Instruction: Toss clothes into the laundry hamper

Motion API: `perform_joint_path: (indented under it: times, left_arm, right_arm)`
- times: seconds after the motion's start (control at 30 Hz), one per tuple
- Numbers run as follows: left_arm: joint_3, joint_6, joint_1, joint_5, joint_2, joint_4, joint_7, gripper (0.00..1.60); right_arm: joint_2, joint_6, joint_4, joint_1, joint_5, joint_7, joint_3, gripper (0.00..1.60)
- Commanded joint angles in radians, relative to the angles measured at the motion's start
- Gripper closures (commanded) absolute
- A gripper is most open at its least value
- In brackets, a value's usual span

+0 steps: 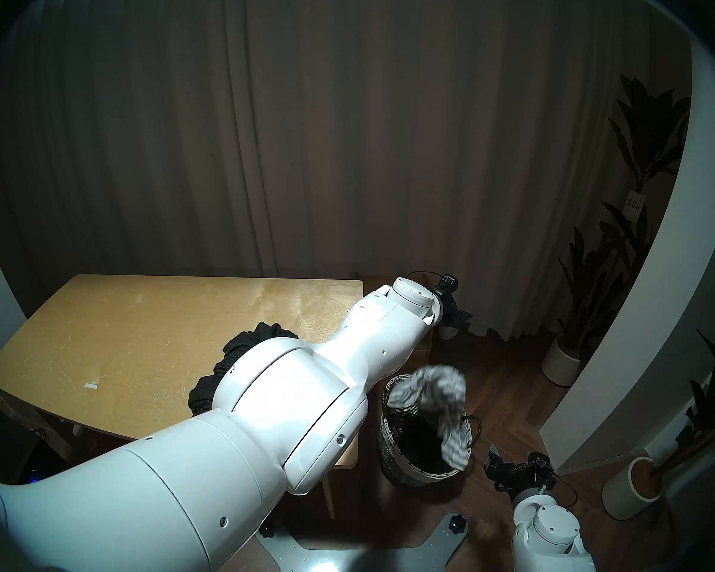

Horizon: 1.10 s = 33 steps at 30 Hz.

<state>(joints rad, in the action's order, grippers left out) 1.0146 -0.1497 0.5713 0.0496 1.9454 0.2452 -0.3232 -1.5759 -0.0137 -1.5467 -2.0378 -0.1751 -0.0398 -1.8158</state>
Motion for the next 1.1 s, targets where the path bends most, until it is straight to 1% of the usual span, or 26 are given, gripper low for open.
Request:
perform_joint_path:
  times: [0.0,0.1,0.17,0.2,0.23,0.27,0.37,0.47,0.5,0.53,0.63,0.67,0.7,0.73,0.8,0.83,0.87,0.93,0.97,1.0,1.07]
  left_arm:
    - [0.014,0.071,-0.047,0.012,0.002,-0.01,-0.031,0.55]
    - [0.031,0.086,-0.054,0.026,-0.012,-0.005,-0.049,0.56]
    - [0.042,0.1,-0.056,0.035,-0.022,0.006,-0.066,0.55]
    - [0.046,0.109,-0.057,0.039,-0.027,0.014,-0.076,0.5]
    - [0.051,0.128,-0.057,0.043,-0.036,0.033,-0.082,0.43]
    - [0.056,0.134,-0.063,0.046,-0.043,0.044,-0.088,0.0]
    - [0.072,0.16,-0.112,0.049,-0.079,0.084,-0.07,0.0]
    - [0.102,0.177,-0.135,0.056,-0.129,0.136,-0.049,0.0]
    - [0.102,0.177,-0.135,0.056,-0.129,0.136,-0.049,0.0]
    - [0.122,0.188,-0.142,0.058,-0.163,0.155,-0.039,0.0]
    - [0.146,0.191,-0.159,0.057,-0.193,0.188,-0.02,0.0]
    - [0.146,0.191,-0.159,0.057,-0.193,0.188,-0.02,0.0]
    - [0.168,0.196,-0.178,0.06,-0.224,0.205,-0.008,0.0]
    - [0.176,0.199,-0.193,0.06,-0.244,0.21,-0.002,0.0]
    - [0.186,0.201,-0.186,0.059,-0.241,0.217,0.006,0.0]
    - [0.194,0.204,-0.206,0.059,-0.268,0.223,0.012,0.0]
    - [0.214,0.206,-0.214,0.059,-0.286,0.23,0.027,0.0]
    - [0.23,0.206,-0.231,0.057,-0.315,0.228,0.042,0.0]
    - [0.23,0.206,-0.231,0.057,-0.315,0.228,0.042,0.0]
    - [0.249,0.205,-0.226,0.054,-0.335,0.225,0.058,0.0]
    - [0.266,0.203,-0.22,0.051,-0.367,0.221,0.075,0.0]
  right_arm:
    - [0.01,0.006,-0.024,0.012,0.005,-0.008,0.007,0.0]
    - [0.013,0.006,-0.025,0.014,0.01,-0.01,0.011,0.0]
    - [0.012,0.005,-0.029,0.013,0.013,-0.01,0.014,0.0]
    - [0.012,0.005,-0.032,0.012,0.015,-0.01,0.016,0.0]
    - [0.013,0.007,-0.034,0.012,0.017,-0.011,0.018,0.0]
    - [0.014,0.007,-0.036,0.013,0.018,-0.012,0.019,0.0]
    - [0.019,0.014,-0.051,0.031,0.015,-0.019,0.019,0.0]
    - [0.027,0.023,-0.078,0.059,0.018,-0.027,0.027,0.0]
    - [0.027,0.023,-0.078,0.059,0.018,-0.027,0.027,0.0]
    - [0.03,0.028,-0.102,0.084,0.017,-0.034,0.034,0.0]
    - [0.032,0.037,-0.14,0.122,0.016,-0.046,0.051,0.0]
    - [0.032,0.037,-0.14,0.122,0.016,-0.046,0.051,0.0]
    - [0.034,0.045,-0.168,0.151,0.017,-0.056,0.066,0.0]
    - [0.034,0.046,-0.184,0.162,0.017,-0.06,0.073,0.0]
    - [0.035,0.052,-0.183,0.164,0.016,-0.064,0.082,0.0]
    - [0.033,0.05,-0.209,0.185,0.017,-0.068,0.09,0.0]
    - [0.03,0.054,-0.226,0.201,0.016,-0.078,0.112,0.0]
    - [0.025,0.055,-0.249,0.223,0.017,-0.087,0.138,0.0]
    - [0.025,0.055,-0.249,0.223,0.017,-0.087,0.138,0.0]
    - [0.019,0.055,-0.263,0.239,0.018,-0.096,0.164,0.0]
    - [0.013,0.053,-0.277,0.257,0.018,-0.104,0.193,0.0]
